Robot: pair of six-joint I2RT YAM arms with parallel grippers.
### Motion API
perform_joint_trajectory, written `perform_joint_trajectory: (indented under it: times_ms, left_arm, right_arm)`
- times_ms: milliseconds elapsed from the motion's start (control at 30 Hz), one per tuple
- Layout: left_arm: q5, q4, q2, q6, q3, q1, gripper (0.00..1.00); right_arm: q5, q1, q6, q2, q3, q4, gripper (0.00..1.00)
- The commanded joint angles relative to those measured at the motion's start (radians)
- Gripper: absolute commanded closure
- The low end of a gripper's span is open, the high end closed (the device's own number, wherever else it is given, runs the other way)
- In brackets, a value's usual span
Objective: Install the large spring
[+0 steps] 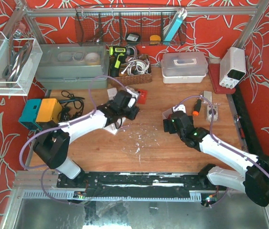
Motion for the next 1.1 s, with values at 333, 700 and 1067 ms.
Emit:
perform_joint_trajectory:
  times_ms: [333, 700, 1067]
  left_arm:
    - [-0.193, -0.218, 0.072, 0.355, -0.034, -0.212, 0.59]
    - [-0.202, -0.383, 0.22, 0.366, 0.079, -0.21, 0.61]
    - [-0.271, -0.491, 0.291, 0.359, 0.167, -0.21, 0.67]
  right_arm:
    - [0.087, 0.015, 0.01, -0.069, -0.016, 0.019, 0.01]
    - [0.119, 0.015, 0.008, -0.112, -0.033, 0.025, 0.02]
    - [0.121, 0.017, 0.005, -0.121, -0.033, 0.021, 0.02]
